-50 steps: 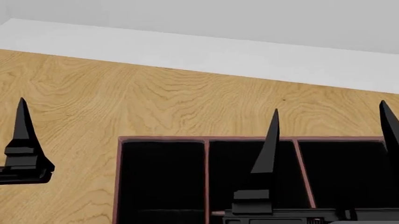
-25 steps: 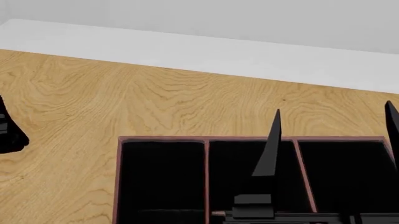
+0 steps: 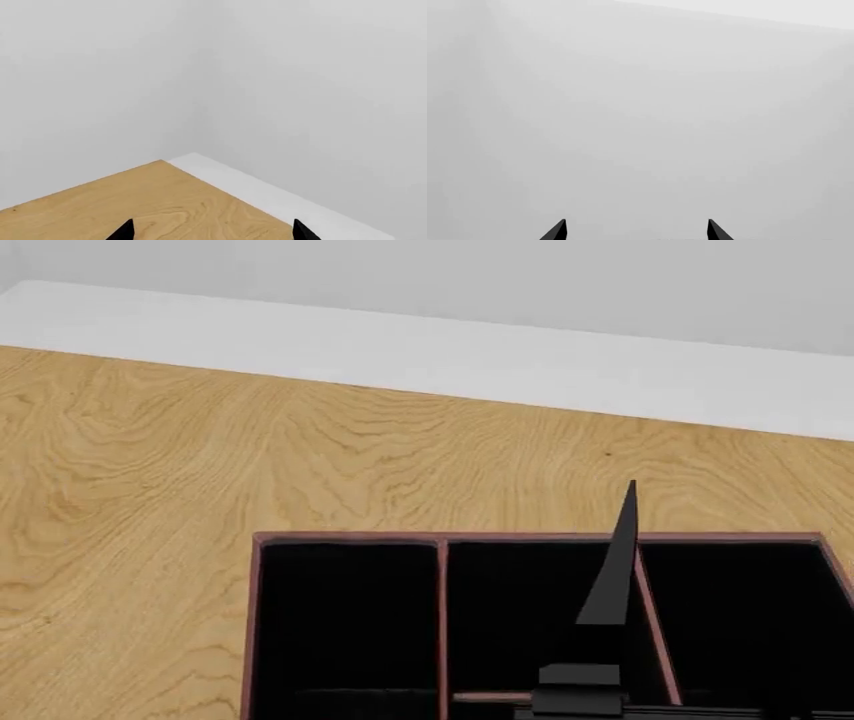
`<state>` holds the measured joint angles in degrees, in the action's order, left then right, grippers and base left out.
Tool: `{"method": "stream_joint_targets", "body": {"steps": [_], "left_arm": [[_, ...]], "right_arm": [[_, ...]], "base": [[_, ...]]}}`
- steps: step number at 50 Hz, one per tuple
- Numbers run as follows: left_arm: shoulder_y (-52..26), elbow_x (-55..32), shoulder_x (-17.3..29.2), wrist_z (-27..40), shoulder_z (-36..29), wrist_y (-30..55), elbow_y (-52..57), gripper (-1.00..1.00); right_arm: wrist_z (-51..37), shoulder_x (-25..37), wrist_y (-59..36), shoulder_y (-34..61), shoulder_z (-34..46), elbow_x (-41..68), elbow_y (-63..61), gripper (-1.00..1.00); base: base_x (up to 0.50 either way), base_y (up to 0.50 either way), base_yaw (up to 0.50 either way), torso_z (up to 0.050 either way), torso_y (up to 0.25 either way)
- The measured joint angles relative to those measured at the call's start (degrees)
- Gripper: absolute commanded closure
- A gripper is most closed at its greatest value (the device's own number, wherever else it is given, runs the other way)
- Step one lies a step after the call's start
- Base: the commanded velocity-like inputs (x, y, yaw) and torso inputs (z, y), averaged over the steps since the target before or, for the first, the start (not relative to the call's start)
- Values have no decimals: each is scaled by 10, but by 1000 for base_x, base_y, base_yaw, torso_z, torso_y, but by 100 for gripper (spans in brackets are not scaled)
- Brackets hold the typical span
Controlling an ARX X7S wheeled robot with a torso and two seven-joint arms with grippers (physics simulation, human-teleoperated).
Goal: Pick up the book and place it in the back compartment of the caddy.
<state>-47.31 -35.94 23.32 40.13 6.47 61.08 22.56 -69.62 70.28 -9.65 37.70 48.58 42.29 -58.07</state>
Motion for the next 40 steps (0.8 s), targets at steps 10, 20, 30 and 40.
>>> {"method": "stream_joint_targets", "body": {"steps": [10,20,30,40], "left_arm": [[-32,12,-1,8,2,2,-72,-100],[-91,33,2,6,-11,-5,-171,-100],[-192,61,9,-18,-38,-20,-332,-100],[-309,97,13,-66,-79,-51,-536,-100]], "right_arm": [[-5,21,32,-16,4,-11,5,-100],[-11,33,45,-23,6,-17,2,-100],[-11,31,41,-20,8,-17,2,-100],[-8,24,33,-15,10,-16,4,-100]], "base": [[0,0,0,0,0],[0,0,0,0,0],[0,0,0,0,0],[0,0,0,0,0]]}}
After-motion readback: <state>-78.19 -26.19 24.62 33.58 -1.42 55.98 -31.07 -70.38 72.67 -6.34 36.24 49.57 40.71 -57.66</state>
